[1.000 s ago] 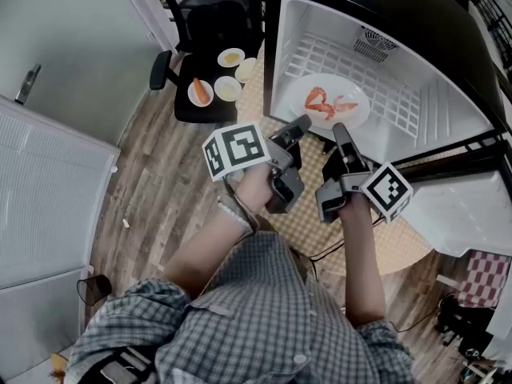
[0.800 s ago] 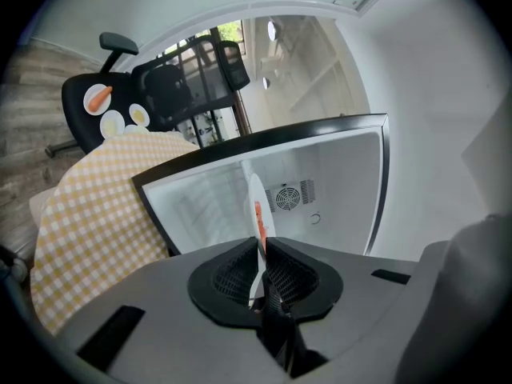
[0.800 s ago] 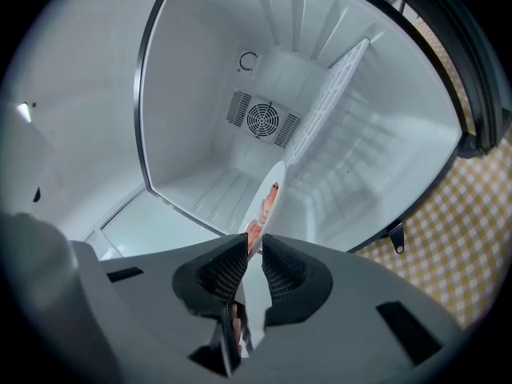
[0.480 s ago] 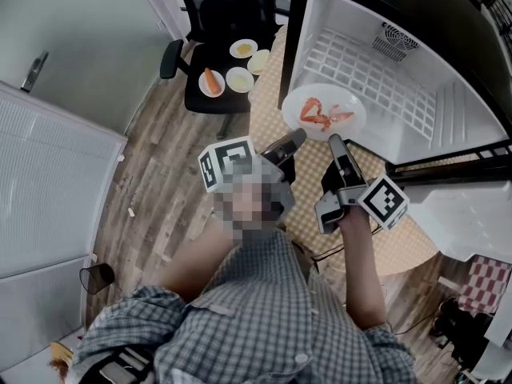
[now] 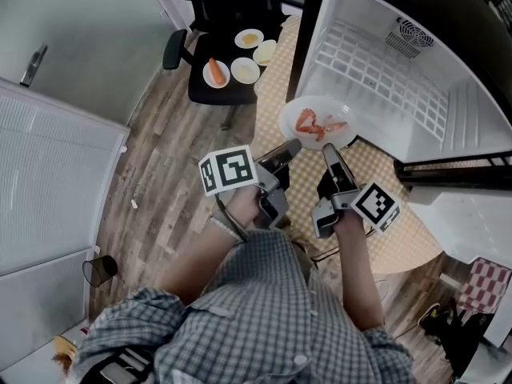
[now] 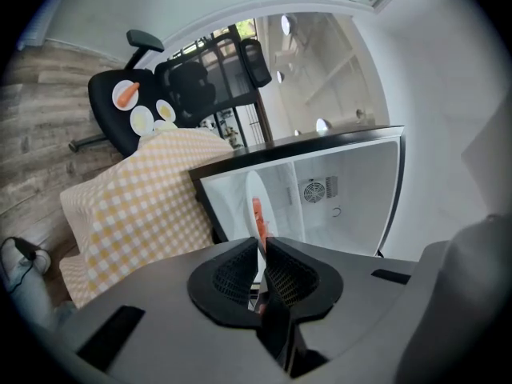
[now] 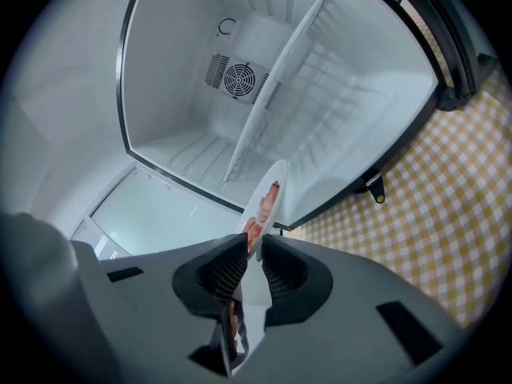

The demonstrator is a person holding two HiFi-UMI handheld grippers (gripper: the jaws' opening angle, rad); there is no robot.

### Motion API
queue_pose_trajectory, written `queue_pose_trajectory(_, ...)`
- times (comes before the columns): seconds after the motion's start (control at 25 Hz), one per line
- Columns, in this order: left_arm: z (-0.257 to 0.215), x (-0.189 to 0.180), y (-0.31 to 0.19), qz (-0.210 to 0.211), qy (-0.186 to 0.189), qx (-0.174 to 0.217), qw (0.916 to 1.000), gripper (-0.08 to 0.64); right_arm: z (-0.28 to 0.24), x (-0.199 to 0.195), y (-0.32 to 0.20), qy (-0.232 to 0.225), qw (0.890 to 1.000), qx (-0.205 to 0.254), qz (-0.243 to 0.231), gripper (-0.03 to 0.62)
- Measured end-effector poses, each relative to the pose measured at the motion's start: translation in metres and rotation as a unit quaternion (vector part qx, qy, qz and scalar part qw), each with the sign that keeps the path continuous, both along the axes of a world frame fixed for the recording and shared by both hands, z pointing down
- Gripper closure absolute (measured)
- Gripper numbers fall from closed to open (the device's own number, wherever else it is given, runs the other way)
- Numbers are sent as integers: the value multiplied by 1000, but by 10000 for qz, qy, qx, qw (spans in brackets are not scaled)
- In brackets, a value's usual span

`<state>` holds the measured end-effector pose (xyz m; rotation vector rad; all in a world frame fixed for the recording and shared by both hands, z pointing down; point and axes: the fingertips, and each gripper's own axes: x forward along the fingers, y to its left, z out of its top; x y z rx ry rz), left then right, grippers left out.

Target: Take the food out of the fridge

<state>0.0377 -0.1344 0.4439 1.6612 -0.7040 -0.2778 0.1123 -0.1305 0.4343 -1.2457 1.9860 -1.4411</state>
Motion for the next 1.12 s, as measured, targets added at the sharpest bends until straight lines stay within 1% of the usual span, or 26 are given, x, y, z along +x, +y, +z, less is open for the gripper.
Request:
queue_pose_trajectory(0.12,15,-4,2,29,-47,-122,9999,523,15,-4,1,46,9999,-115,-63,545)
queue_pose_trajectory(0.24,31,-8,4,58,-106,-243,9996,523,35,-6,4,164,9990,-405,-66,545)
queue_pose_trajectory(0.4,52,-14,3,63,-181,-427,9989,523,59,-10,4,304,9972,-672,-116,545)
queue_pose_trajectory(0.68,82,-20,1,120,-320,-667,9972,522,91,-16,3,302,9940,-1046,-128,545)
queue_pose_trajectory(0.96,112,-21,-2,262,-525,-837,9948,523,122,-18,1,368,9897,-1372,-155,545)
queue_pose_trajectory(1.12,127,-22,-2,258,-574,-966,9933,517,137,-18,0,374,9875,-1529,-129,543)
